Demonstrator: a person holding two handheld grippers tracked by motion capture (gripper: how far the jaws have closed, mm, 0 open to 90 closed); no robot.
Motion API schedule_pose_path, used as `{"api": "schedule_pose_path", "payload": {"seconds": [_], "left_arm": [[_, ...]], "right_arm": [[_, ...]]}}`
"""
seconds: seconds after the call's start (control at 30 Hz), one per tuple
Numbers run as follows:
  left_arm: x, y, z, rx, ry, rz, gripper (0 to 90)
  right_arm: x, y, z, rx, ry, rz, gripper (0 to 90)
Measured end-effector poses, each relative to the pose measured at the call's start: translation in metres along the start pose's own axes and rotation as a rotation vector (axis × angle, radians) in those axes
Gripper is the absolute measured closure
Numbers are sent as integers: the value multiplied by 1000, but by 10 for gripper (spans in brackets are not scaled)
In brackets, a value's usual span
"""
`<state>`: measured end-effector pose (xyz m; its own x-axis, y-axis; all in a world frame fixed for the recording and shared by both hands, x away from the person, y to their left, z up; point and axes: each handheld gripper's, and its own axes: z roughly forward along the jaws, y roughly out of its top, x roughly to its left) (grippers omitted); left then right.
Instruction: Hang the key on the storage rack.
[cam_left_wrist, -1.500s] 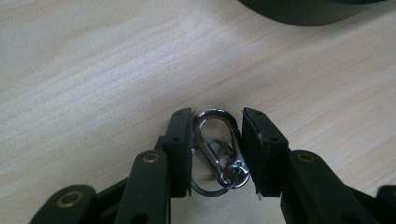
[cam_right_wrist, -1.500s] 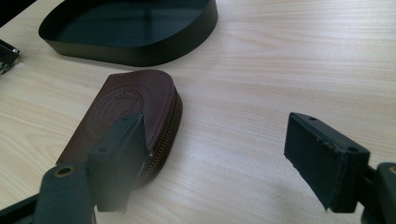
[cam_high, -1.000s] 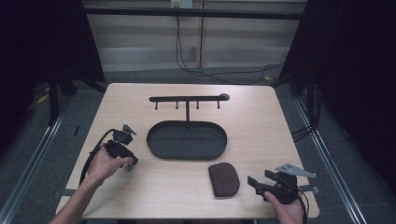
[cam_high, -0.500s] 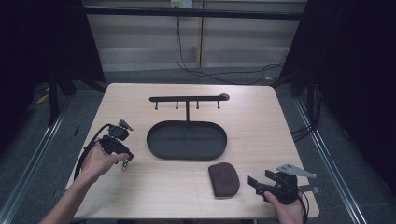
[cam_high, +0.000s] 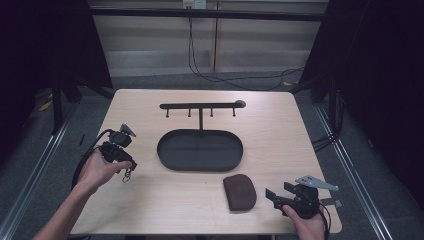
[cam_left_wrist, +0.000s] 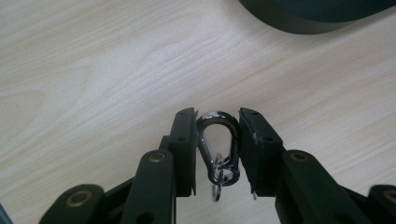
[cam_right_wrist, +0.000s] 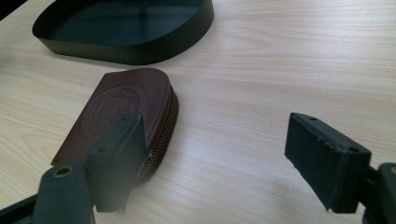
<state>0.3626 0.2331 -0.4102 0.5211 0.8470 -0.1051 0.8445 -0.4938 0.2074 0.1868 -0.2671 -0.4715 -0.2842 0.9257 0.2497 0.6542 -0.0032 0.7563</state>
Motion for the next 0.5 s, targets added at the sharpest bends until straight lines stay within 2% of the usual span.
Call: {"api": "schedule_pose_path", "payload": {"seconds": [0.17, 0.2, 0.23, 0.3, 0.43, 0.5], "left_arm": [[2, 0, -8, -9, -21, 17, 679], [2, 0, -10, -27, -20, 22, 679], [3, 0, -12, -18, -23, 36, 678], [4, -1, -15, -11, -20, 37, 679], [1, 3, -27, -10, -12, 47, 679], [1, 5, -31, -20, -21, 52, 680]], "right_arm": [[0, 0, 0, 0, -1, 0, 204], [0, 0, 0, 1, -1, 0, 204], [0, 0, 0, 2, -1, -1, 203], [0, 0, 0, -1, -5, -5, 202], [1, 0, 2, 8, -2, -5, 202], [1, 0, 1, 8, -1, -7, 201]]}}
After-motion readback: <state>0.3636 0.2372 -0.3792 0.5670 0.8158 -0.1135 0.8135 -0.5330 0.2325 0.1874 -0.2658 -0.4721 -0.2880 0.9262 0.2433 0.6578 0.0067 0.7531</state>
